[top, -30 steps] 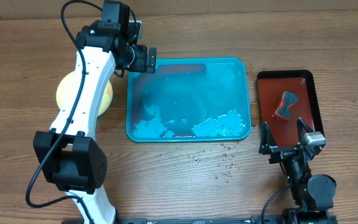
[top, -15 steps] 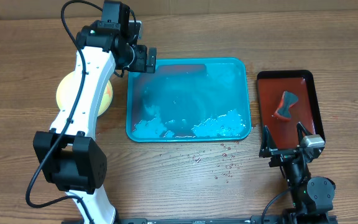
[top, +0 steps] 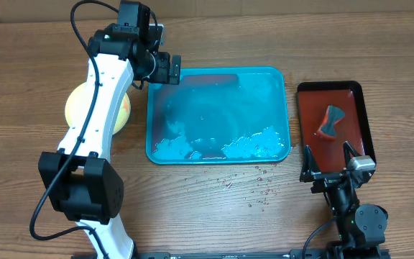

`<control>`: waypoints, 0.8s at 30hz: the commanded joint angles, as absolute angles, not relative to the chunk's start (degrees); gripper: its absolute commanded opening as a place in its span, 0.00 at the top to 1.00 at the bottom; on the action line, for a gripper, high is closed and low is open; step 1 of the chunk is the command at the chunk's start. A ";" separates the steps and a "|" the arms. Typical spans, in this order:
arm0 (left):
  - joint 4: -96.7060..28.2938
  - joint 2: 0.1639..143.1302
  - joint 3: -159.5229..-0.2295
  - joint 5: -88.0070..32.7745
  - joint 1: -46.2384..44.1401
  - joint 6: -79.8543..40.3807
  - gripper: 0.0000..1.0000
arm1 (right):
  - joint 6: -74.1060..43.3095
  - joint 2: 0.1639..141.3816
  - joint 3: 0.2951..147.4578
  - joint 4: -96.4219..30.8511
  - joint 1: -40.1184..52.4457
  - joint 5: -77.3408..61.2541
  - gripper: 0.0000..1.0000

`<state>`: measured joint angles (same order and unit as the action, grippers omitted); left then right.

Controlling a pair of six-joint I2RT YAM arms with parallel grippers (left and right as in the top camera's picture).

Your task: Clean dirty plates on tray and stack at the side

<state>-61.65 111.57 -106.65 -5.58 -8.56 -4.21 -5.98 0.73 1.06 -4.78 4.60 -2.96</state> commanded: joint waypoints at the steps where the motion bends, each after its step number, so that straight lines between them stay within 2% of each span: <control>1: -61.45 111.55 -107.50 -5.56 -8.64 -3.38 0.00 | -5.93 0.16 0.45 -4.60 4.93 -2.59 0.00; 10: -61.45 111.55 -107.50 -5.56 -8.64 -3.36 0.00 | -5.93 0.16 0.45 -4.60 4.93 -2.59 0.00; 17: -64.47 110.02 -107.39 0.82 -8.71 -1.93 0.00 | -5.96 0.16 0.45 -4.60 4.93 -2.59 0.00; 21: -60.05 105.51 -105.36 -0.10 -8.71 -1.67 0.00 | -5.96 0.16 0.47 -4.60 4.93 -2.59 0.00; 24: -51.77 98.89 -99.22 -0.73 -8.71 -1.65 0.00 | -5.93 0.16 0.45 -4.62 4.93 -2.59 0.00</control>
